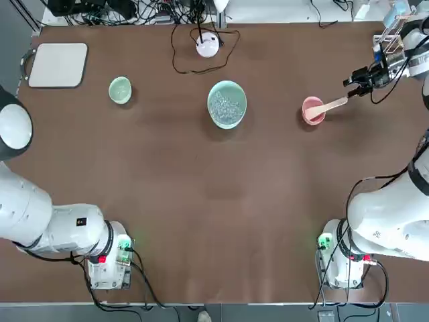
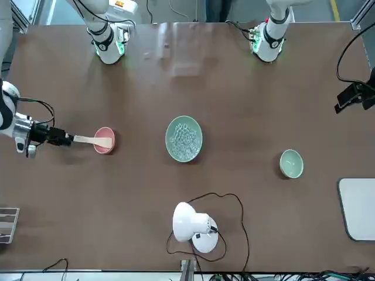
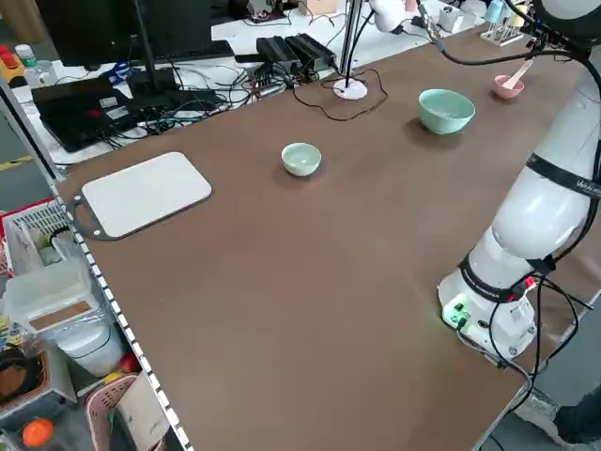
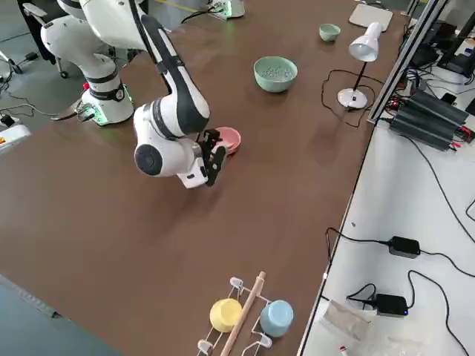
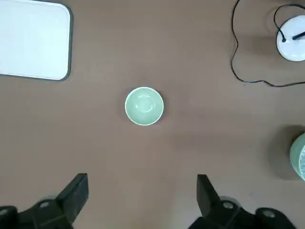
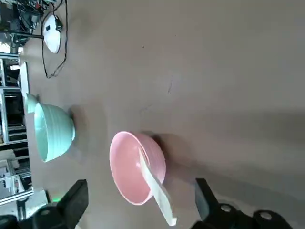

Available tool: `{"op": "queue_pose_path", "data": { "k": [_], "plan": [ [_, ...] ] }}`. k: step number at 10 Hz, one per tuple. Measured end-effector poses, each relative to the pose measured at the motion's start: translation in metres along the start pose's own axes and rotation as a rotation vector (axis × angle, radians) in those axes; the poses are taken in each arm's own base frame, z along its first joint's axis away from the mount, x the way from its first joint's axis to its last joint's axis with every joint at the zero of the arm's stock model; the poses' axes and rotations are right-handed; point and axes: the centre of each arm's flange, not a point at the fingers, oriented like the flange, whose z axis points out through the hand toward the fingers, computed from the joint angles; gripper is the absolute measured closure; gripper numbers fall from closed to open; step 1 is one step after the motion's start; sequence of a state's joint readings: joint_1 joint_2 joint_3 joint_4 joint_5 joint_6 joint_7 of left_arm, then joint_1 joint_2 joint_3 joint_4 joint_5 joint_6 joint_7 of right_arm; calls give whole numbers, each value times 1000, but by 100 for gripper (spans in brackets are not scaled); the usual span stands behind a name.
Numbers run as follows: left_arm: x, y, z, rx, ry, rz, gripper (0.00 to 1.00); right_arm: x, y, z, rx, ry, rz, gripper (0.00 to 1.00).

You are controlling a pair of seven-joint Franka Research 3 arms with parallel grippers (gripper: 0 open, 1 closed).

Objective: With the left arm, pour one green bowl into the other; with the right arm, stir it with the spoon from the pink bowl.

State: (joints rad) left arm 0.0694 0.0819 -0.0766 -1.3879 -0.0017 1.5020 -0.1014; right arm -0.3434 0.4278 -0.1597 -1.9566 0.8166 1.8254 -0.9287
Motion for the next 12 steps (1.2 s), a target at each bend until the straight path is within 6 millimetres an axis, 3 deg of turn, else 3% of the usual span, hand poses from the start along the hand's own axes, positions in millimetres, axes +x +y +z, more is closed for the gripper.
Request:
{"op": "queue_pose_path", "data": {
  "k": [3,6,9,12],
  "plan": [
    [0,0,0,0,0,0,0,17,-8,-27,-115,-46,11,0],
    [0,0,0,0,0,0,0,46,-43,-35,-171,-52,21,0],
    [0,0,0,0,0,3,0,66,-97,-51,-297,-71,20,0],
    [-1,6,0,-1,0,27,0,81,-184,-54,-504,-70,18,0]
  ]
}}
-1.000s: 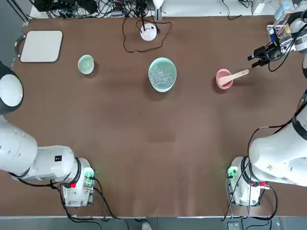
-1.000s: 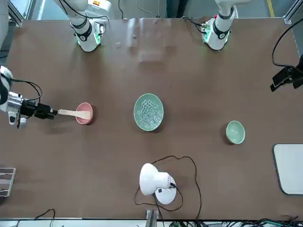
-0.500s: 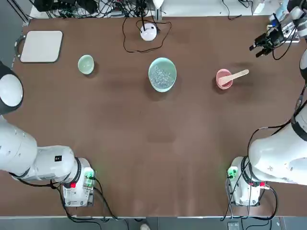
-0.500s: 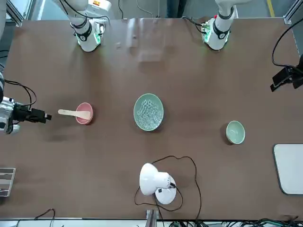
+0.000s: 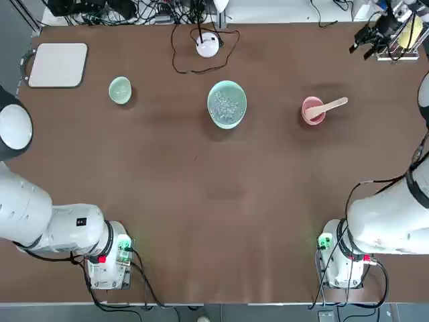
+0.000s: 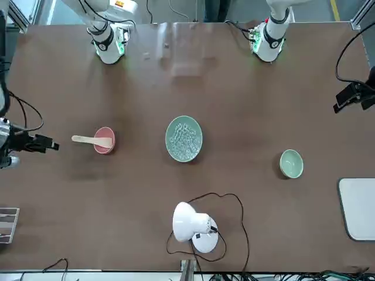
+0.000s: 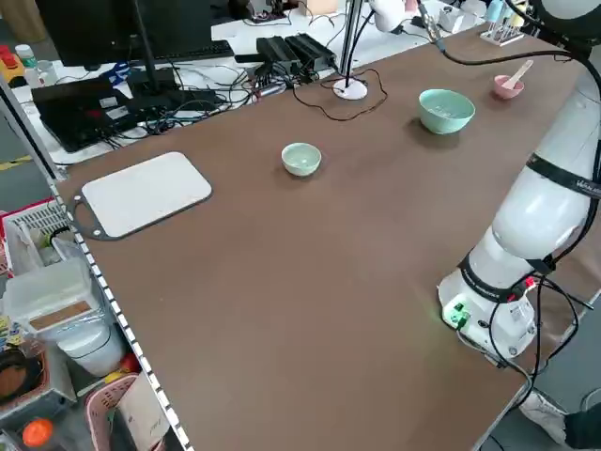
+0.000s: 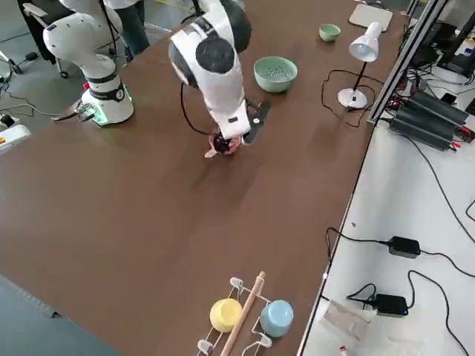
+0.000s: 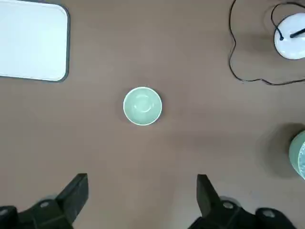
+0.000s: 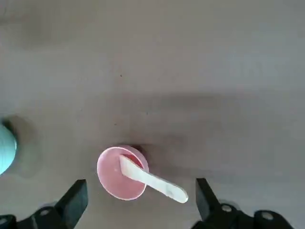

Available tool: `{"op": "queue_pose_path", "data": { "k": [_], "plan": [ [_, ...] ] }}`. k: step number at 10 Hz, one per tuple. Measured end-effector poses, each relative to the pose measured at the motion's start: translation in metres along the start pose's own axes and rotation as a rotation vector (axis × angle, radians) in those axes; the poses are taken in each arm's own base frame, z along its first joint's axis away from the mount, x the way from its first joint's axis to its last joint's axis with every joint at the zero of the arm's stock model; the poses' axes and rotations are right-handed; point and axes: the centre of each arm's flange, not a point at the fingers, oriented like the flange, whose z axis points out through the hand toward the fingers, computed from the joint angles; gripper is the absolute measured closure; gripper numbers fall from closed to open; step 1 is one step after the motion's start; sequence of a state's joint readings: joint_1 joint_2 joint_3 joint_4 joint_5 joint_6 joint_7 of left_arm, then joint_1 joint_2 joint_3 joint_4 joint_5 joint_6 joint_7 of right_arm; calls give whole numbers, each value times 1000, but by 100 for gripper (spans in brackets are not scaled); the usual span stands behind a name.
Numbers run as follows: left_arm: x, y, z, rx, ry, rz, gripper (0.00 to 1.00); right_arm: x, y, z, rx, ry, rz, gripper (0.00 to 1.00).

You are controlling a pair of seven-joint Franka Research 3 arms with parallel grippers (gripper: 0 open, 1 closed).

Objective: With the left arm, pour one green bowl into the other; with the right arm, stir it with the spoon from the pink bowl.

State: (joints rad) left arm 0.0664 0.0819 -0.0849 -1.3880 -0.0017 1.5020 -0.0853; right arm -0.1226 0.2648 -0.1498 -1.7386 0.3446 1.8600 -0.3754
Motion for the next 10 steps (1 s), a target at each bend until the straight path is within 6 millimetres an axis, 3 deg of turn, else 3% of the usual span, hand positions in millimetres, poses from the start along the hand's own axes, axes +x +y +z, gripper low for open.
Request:
{"op": "queue_pose_path", "data": {
  "k": [3,6,10],
  "plan": [
    [1,-2,1,0,-2,79,0,-1,-72,-34,-103,-8,38,0],
    [1,-2,1,0,-3,80,0,-19,-120,-90,-198,-20,26,0],
    [1,-1,1,-1,-3,81,0,-43,-169,-131,-266,-31,57,0]
  ]
}}
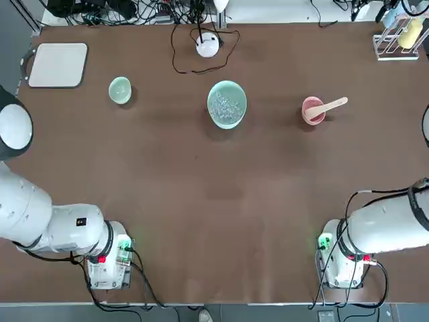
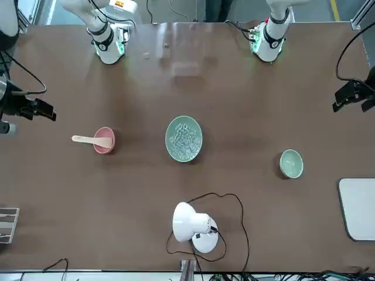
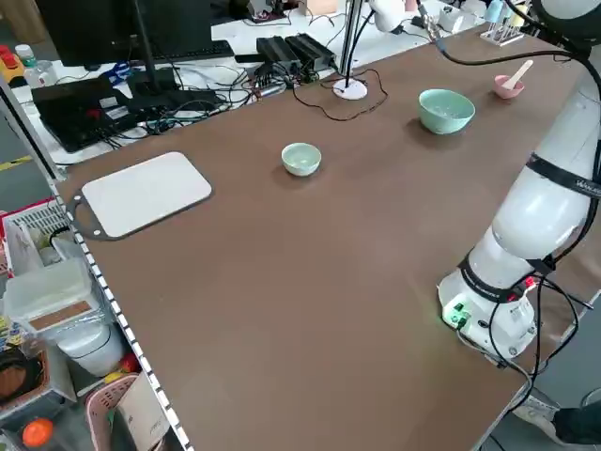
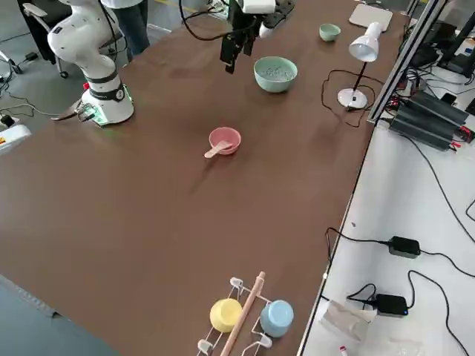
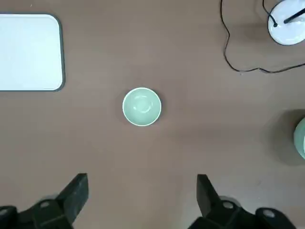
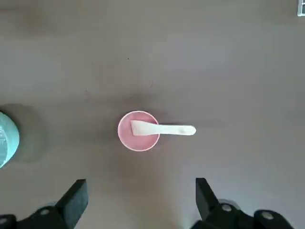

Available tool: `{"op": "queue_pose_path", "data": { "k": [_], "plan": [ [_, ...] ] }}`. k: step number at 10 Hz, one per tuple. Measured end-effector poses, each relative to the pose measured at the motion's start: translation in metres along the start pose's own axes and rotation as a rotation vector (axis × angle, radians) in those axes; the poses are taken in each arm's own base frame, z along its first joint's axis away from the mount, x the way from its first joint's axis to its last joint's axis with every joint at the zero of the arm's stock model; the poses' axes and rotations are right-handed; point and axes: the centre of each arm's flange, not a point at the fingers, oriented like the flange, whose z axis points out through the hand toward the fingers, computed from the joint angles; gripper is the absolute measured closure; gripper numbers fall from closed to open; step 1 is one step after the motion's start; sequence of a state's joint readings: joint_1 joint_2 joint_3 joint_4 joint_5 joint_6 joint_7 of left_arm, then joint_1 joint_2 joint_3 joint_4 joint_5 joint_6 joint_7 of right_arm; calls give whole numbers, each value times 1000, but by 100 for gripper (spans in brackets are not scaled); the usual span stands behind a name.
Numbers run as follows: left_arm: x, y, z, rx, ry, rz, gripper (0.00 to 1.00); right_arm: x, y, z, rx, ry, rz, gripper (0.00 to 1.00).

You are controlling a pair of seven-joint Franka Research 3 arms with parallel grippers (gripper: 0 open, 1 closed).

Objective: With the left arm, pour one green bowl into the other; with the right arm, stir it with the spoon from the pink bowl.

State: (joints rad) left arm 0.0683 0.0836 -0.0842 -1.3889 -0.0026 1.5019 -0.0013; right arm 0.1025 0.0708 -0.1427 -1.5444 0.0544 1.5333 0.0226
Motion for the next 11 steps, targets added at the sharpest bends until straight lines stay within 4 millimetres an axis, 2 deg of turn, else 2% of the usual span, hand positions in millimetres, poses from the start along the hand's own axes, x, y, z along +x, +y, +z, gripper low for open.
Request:
{"op": "queue_pose_path", "data": {
  "k": [4,11],
  "plan": [
    [0,1,0,0,0,1,0,-11,-5,-23,2,17,-6,0],
    [0,-3,0,1,1,-6,0,-15,0,-28,3,21,4,0]
  ]
}}
